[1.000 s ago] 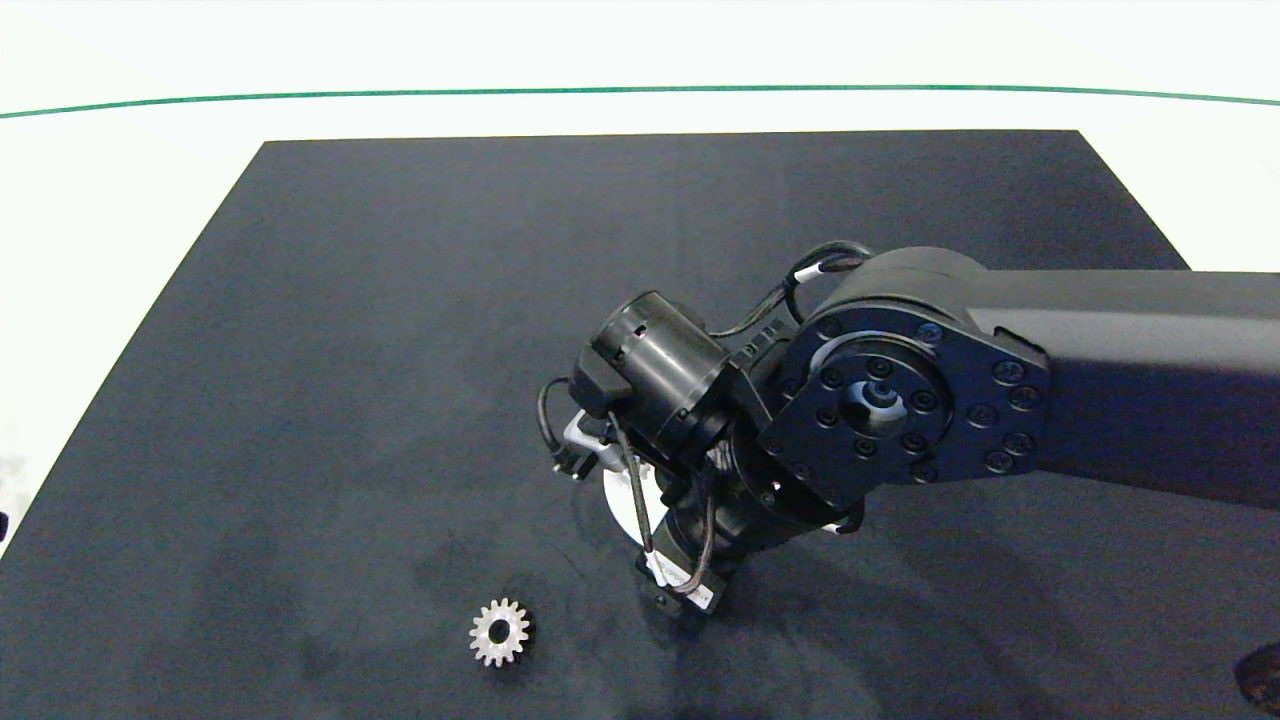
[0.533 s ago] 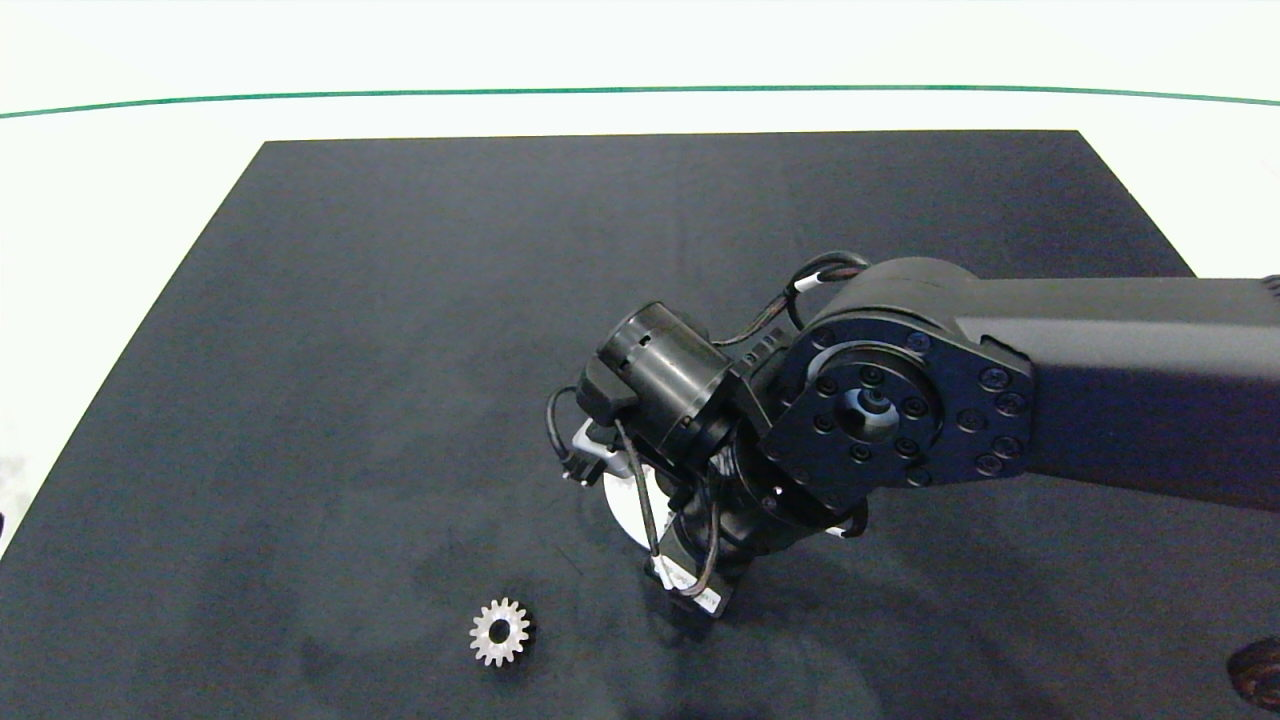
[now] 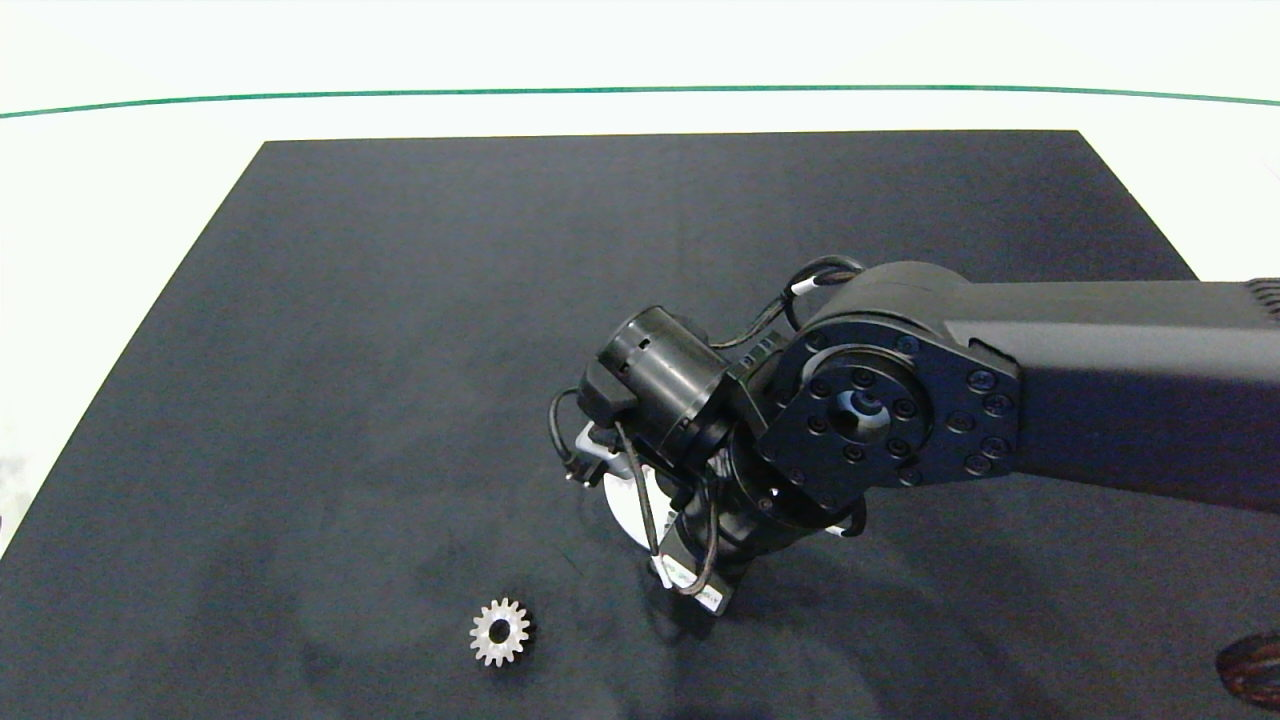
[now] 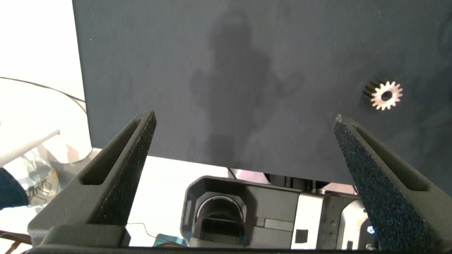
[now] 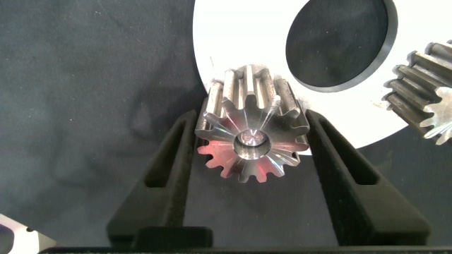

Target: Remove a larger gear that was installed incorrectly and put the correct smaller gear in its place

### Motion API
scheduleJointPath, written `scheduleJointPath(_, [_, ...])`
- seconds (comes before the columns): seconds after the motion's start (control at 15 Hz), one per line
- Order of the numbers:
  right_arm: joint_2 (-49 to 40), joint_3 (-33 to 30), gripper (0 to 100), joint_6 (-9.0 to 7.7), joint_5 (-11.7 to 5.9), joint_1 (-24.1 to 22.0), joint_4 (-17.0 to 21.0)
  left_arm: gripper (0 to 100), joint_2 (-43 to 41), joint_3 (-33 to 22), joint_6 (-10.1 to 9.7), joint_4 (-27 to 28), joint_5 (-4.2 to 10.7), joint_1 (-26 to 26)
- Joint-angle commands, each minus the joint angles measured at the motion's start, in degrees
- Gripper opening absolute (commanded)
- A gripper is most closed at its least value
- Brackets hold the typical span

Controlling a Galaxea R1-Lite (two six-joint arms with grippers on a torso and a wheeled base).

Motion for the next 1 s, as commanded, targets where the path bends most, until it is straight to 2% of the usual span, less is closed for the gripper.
scheduleJointPath(0.07, [0.4, 0.0, 54, -0.15, -0.57, 0.0, 0.2, 100, -0.2, 0.0, -0.07, 0.4, 0.04, 0.0])
scheduleJointPath(0.33, [0.8, -0.1, 46, -0.15, -0.74, 0.1, 0.2, 100, -0.4, 0.0, -0.07, 0.4, 0.04, 0.0])
scheduleJointPath(0.53, [0.6, 0.0, 40, -1.03, -0.83, 0.1, 0.2, 100, -0.4, 0.0, 0.02, 0.4, 0.04, 0.0])
scheduleJointPath(1.0, [0.2, 0.7, 27, -0.85, -1.45, 0.8, 0.3, 100, -0.4, 0.0, 0.02, 0.4, 0.04, 0.0])
